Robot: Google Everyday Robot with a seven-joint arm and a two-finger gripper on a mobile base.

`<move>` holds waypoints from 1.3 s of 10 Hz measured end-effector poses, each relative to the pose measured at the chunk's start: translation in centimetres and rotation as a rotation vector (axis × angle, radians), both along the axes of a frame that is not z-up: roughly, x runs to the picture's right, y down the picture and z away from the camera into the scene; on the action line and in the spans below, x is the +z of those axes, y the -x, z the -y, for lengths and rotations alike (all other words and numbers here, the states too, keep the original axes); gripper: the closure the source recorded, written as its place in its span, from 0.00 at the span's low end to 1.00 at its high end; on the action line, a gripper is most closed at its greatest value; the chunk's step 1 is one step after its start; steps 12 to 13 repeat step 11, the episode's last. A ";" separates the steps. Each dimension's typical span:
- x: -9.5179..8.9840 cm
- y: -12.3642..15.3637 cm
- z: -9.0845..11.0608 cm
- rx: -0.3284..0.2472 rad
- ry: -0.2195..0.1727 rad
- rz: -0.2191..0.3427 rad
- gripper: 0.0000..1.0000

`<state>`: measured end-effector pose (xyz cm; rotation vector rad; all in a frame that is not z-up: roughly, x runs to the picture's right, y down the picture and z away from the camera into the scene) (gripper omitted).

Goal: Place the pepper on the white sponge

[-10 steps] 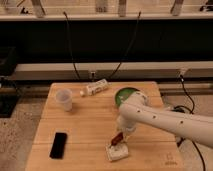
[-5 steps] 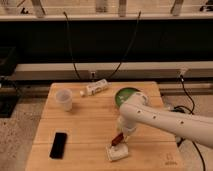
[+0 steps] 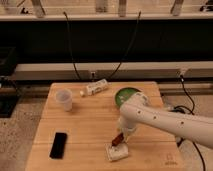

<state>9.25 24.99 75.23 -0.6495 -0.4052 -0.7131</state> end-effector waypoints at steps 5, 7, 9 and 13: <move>0.1 -0.1 -0.1 -0.005 0.000 0.003 0.48; 0.1 -0.1 -0.2 -0.006 0.001 0.004 0.49; 0.2 -0.2 -0.3 -0.007 0.002 0.005 0.61; 0.3 -0.2 -0.4 -0.008 0.003 0.006 0.61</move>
